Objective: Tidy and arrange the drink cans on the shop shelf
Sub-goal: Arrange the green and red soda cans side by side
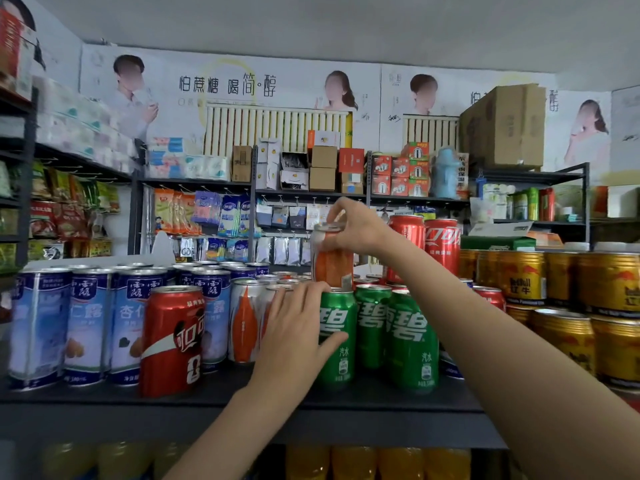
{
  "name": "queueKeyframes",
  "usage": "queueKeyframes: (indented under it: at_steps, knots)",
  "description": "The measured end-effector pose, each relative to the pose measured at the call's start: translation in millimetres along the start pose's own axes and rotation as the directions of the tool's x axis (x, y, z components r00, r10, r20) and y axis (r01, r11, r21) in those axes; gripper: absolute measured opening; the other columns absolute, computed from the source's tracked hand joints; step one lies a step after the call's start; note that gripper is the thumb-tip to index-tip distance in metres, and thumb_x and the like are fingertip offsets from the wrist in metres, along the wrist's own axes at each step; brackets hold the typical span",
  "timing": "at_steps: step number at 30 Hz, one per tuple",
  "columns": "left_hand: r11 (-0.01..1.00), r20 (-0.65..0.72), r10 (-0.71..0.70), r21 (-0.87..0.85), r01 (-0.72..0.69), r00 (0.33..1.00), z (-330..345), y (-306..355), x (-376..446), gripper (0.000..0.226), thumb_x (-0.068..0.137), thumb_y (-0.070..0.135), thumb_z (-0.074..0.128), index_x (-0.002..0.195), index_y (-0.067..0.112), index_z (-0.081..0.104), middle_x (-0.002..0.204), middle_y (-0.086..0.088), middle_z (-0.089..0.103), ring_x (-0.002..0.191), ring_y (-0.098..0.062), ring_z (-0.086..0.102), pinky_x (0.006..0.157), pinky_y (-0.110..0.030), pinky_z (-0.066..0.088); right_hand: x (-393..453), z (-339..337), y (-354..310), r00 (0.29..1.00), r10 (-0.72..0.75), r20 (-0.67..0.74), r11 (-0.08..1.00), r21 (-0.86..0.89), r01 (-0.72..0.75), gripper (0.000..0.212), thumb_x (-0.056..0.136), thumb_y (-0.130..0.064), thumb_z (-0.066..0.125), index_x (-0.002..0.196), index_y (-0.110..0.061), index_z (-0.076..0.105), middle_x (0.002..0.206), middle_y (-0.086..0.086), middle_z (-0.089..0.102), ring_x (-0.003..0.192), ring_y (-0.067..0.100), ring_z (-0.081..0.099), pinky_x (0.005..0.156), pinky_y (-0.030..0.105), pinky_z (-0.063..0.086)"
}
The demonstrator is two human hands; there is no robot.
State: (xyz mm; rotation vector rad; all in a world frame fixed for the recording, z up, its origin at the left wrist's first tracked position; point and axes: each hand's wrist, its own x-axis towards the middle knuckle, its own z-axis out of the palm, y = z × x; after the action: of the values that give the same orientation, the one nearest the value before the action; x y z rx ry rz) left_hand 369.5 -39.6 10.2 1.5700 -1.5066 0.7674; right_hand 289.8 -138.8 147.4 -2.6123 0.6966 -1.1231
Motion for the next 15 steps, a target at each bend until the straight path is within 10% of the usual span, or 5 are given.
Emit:
queueKeyframes:
  at_steps: [6, 10, 15]
  knots:
    - [0.988, -0.134, -0.086, -0.140, 0.067, 0.987, -23, -9, -14, 0.060, 0.085, 0.044, 0.055, 0.136, 0.024, 0.031, 0.134, 0.012, 0.039, 0.127, -0.006, 0.029, 0.110, -0.028, 0.021, -20, -31, -42, 0.973, -0.138, -0.185, 0.975, 0.147, 0.166, 0.033, 0.074, -0.025, 0.075, 0.094, -0.015, 0.051, 0.099, 0.000, 0.054, 0.092, 0.019, 0.054, 0.071, 0.025, 0.050]
    - [0.881, -0.395, -0.391, -0.423, 0.214, 0.831, -61, -41, -24, 0.030, 0.091, 0.021, 0.048, 0.120, 0.022, 0.043, 0.116, 0.011, 0.046, 0.109, -0.007, 0.045, 0.094, -0.026, 0.040, -31, -24, -73, 0.987, -0.155, 0.029, 0.909, 0.395, 0.132, 0.027, 0.075, -0.019, 0.074, 0.086, -0.015, 0.051, 0.091, 0.001, 0.055, 0.088, 0.020, 0.059, 0.071, 0.029, 0.057]
    - [0.952, -0.385, -0.302, -0.166, 0.256, 0.872, -82, -63, -35, 0.034, 0.093, 0.013, 0.044, 0.127, 0.013, 0.043, 0.119, 0.006, 0.044, 0.117, -0.013, 0.037, 0.101, -0.032, 0.029, -38, 30, -83, 0.969, -0.179, 0.173, 0.957, 0.258, 0.131, 0.032, 0.072, -0.023, 0.077, 0.094, -0.015, 0.054, 0.101, 0.000, 0.050, 0.095, 0.018, 0.051, 0.077, 0.032, 0.045]
